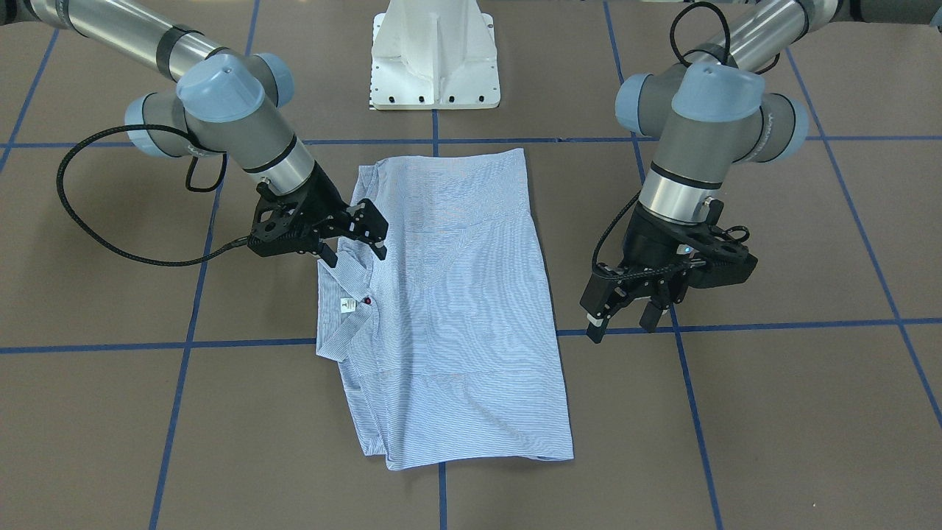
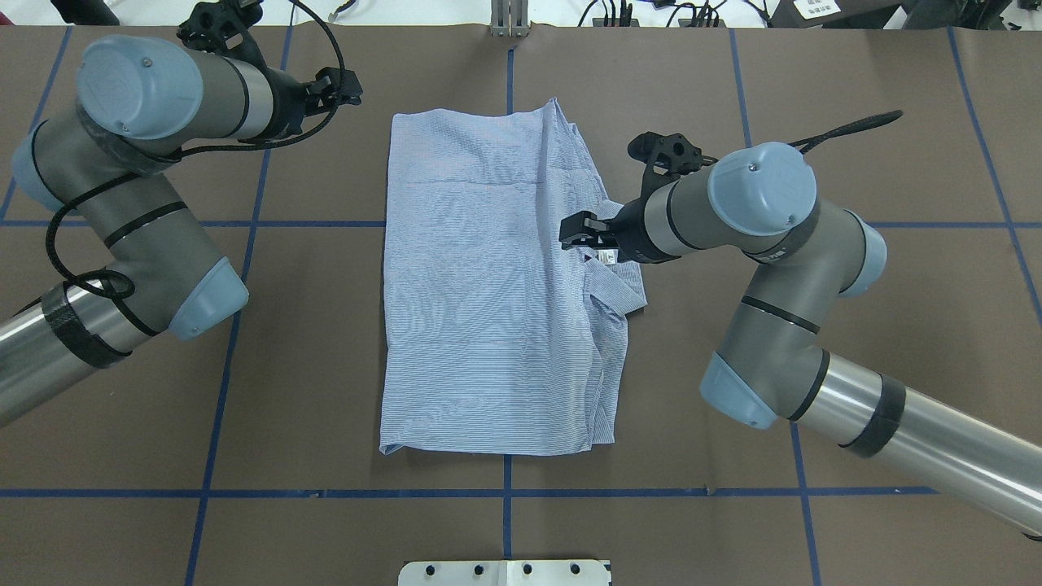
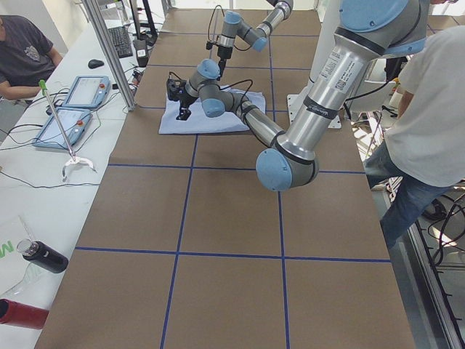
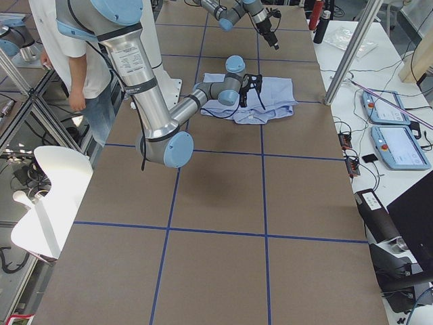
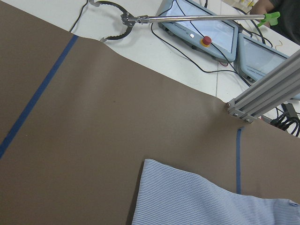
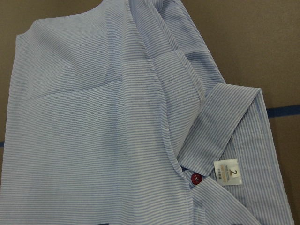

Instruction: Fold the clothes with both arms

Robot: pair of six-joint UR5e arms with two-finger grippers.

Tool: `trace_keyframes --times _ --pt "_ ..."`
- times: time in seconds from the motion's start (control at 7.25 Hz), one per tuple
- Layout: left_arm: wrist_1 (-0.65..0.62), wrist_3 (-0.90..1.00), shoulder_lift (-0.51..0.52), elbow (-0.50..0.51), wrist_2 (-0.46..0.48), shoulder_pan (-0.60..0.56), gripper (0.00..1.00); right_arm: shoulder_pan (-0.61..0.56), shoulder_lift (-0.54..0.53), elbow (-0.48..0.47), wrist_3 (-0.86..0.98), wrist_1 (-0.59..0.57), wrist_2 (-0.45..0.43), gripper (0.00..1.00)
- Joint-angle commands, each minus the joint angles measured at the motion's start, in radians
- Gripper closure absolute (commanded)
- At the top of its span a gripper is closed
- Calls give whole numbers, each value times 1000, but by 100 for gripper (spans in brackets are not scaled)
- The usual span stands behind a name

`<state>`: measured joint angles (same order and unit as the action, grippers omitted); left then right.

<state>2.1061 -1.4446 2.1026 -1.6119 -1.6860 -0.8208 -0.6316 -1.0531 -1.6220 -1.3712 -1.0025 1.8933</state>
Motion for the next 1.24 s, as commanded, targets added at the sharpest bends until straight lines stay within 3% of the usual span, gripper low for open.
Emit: trace_keyframes --times 0.0,0.55,0.69,0.97,1.1 --pt "-49 24 -6 -10 -1 0 0 10 82 89 6 -2 -16 14" --pt "-49 41 -12 -10 -3 -3 0 23 87 194 138 -4 -16 15" --pt "-49 41 -12 -10 -3 -3 0 23 87 192 138 -4 -7 26" --pt "-49 41 -12 -10 -3 -5 0 21 88 188 132 2 -6 69" --pt "-49 41 -12 -10 -3 -5 0 21 88 186 133 10 -8 76"
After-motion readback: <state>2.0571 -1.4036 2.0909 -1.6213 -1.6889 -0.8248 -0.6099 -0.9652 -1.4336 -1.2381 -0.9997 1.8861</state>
